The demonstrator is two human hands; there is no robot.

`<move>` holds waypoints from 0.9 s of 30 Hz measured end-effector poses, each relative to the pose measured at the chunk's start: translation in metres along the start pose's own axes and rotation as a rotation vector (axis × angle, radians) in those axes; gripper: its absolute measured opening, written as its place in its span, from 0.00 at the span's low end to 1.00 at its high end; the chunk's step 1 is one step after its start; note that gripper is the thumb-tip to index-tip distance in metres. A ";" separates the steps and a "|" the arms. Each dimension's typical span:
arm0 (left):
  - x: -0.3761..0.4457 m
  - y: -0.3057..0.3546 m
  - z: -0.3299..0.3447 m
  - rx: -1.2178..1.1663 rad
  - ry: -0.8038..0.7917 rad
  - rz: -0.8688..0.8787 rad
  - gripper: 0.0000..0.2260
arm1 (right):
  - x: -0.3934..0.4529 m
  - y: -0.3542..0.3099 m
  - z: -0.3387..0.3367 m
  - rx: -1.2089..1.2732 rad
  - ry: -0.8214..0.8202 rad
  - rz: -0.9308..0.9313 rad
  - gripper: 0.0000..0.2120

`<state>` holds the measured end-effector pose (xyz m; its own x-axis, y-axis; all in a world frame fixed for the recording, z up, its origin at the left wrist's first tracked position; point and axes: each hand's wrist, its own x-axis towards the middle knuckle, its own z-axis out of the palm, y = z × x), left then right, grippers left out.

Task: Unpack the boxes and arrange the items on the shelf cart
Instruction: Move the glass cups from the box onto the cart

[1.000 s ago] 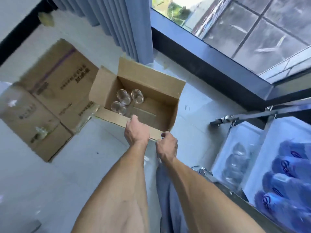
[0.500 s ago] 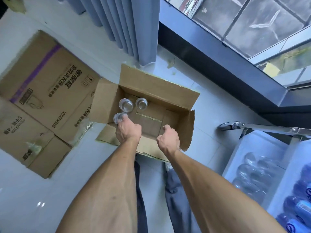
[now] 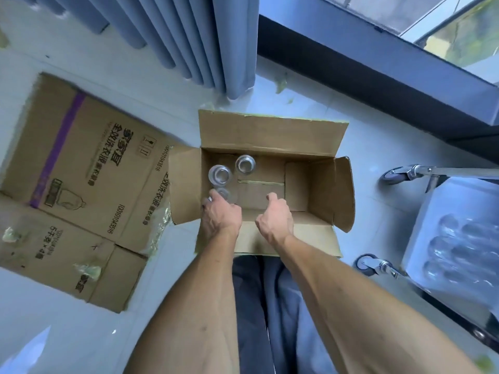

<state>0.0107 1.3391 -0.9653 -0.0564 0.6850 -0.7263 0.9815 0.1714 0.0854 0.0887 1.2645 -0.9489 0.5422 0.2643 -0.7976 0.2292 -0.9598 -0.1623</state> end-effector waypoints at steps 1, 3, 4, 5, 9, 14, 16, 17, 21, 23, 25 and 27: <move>0.006 0.001 0.003 0.004 -0.005 0.008 0.20 | 0.009 -0.001 -0.001 -0.014 0.006 -0.009 0.23; 0.021 0.003 0.009 0.015 0.004 0.022 0.20 | 0.029 -0.005 -0.001 -0.032 0.030 -0.043 0.21; 0.030 0.004 0.012 0.019 0.015 0.023 0.21 | 0.040 -0.008 -0.001 -0.025 0.049 -0.053 0.21; 0.040 0.005 0.016 0.021 0.023 0.024 0.21 | 0.052 -0.011 0.000 -0.019 0.066 -0.066 0.23; 0.076 0.014 0.036 -0.012 0.015 -0.015 0.25 | 0.094 -0.025 0.006 -0.079 0.105 -0.158 0.28; 0.112 0.025 0.060 -0.040 0.007 -0.076 0.41 | 0.125 -0.037 0.037 -0.148 0.074 -0.226 0.34; 0.123 0.027 0.069 -0.024 0.032 -0.071 0.43 | 0.137 -0.036 0.048 -0.216 0.098 -0.270 0.34; 0.127 0.027 0.072 -0.009 0.049 -0.070 0.44 | 0.142 -0.035 0.052 -0.256 0.105 -0.285 0.34; 0.136 0.028 0.083 0.059 0.136 -0.013 0.37 | 0.155 -0.034 0.063 -0.290 0.112 -0.291 0.34; 0.141 0.027 0.088 0.049 0.136 0.009 0.31 | 0.158 -0.034 0.066 -0.296 0.139 -0.293 0.34; 0.145 0.022 0.091 0.029 0.130 0.029 0.31 | 0.162 -0.032 0.069 -0.303 0.185 -0.301 0.32; 0.149 0.018 0.092 0.024 0.139 0.078 0.31 | 0.165 -0.031 0.069 -0.269 0.236 -0.303 0.30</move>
<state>0.0365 1.3796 -1.1348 -0.0029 0.7876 -0.6162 0.9878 0.0981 0.1208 0.1156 1.3311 -1.1158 0.5806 0.5730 -0.5785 0.5900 -0.7857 -0.1860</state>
